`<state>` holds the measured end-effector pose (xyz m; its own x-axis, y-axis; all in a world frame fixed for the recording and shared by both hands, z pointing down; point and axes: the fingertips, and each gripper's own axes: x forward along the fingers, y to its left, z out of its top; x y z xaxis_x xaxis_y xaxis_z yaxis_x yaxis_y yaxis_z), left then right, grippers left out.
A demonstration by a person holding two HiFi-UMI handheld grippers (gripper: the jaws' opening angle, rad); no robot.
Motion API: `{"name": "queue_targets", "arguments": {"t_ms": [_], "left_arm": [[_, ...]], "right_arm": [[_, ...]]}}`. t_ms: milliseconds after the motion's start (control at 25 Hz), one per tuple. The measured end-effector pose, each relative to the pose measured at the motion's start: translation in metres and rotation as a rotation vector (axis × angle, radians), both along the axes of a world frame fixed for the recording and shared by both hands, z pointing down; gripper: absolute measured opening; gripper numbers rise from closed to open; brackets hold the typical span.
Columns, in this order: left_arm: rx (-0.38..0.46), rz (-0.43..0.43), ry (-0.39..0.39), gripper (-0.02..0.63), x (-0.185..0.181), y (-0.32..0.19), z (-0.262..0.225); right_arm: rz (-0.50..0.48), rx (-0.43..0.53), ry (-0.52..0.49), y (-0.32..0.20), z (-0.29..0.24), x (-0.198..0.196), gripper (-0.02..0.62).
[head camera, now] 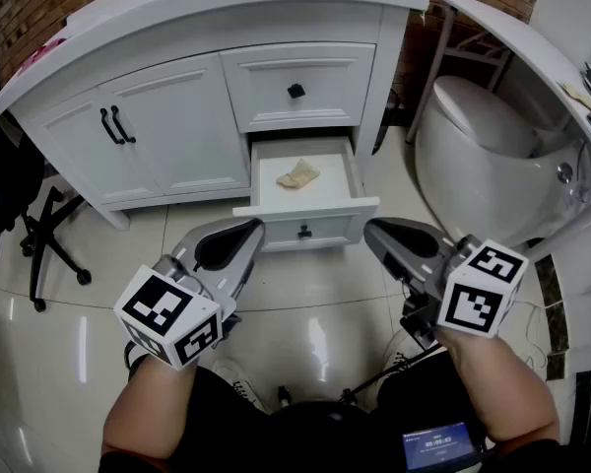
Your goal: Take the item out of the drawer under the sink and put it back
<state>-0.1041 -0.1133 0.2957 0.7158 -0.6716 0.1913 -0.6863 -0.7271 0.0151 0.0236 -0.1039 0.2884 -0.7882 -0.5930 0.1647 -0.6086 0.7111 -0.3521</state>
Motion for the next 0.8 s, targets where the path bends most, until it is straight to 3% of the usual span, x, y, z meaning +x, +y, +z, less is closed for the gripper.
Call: {"name": "queue_targets", "arguments": {"t_ms": [400, 800], "left_arm": [[0.055, -0.048, -0.090, 0.006, -0.007, -0.067, 0.023], [0.004, -0.045, -0.129, 0.006, -0.009, -0.102, 0.045]], "right_arm": [[0.093, -0.007, 0.014, -0.071, 0.017, 0.021, 0.003], [0.088, -0.035, 0.055, -0.104, 0.038, 0.025, 0.003]]}}
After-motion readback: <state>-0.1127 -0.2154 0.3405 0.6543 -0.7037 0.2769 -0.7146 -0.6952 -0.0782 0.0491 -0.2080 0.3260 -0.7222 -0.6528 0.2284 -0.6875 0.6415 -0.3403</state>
